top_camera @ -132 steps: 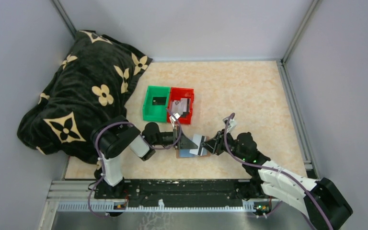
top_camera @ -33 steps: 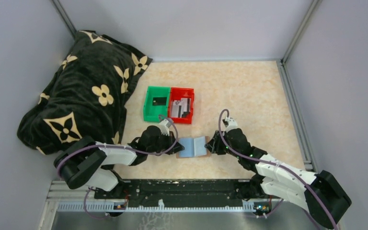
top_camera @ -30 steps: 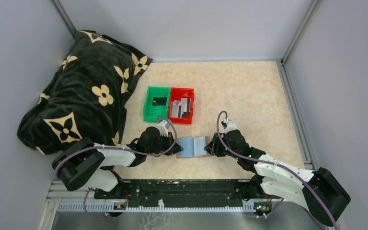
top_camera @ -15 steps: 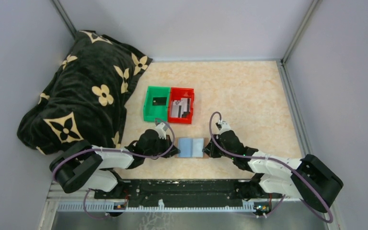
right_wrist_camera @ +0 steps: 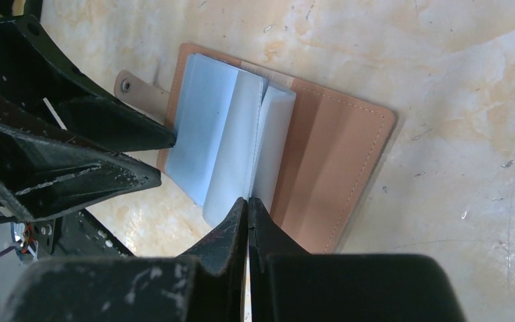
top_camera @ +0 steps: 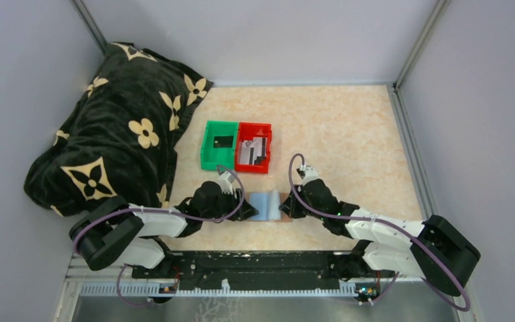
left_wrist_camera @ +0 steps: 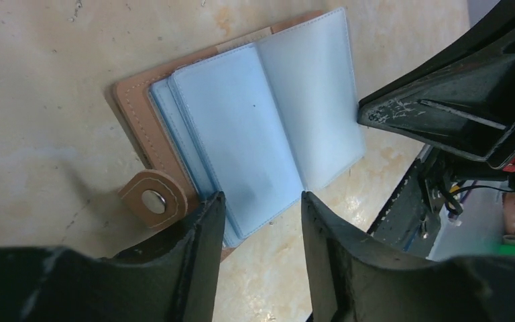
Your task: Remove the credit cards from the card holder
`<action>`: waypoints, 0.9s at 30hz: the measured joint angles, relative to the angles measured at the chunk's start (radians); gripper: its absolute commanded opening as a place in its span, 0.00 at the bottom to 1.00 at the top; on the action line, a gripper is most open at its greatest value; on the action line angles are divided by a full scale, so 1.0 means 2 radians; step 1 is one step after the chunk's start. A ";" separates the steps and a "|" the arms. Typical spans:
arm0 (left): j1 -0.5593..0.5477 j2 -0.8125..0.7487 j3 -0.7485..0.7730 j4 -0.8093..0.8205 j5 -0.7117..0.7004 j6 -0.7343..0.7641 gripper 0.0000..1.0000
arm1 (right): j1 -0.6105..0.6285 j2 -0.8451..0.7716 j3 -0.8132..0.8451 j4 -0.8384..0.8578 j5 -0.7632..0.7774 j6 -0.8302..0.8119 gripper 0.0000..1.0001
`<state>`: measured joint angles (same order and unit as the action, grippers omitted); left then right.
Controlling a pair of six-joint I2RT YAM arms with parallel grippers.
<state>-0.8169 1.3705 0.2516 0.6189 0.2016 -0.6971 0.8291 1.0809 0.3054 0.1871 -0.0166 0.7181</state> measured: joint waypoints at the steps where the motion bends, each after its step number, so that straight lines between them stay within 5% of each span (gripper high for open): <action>1: 0.000 0.000 0.000 0.005 0.004 -0.002 0.59 | 0.000 0.001 0.000 0.000 0.000 0.000 0.00; 27: -0.013 0.063 0.038 0.093 0.068 -0.048 0.62 | 0.000 -0.024 -0.027 -0.017 0.011 0.014 0.00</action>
<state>-0.8429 1.4963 0.3279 0.8043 0.3374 -0.7937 0.8291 1.0336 0.2523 0.1524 0.0048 0.7460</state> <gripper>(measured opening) 0.625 0.006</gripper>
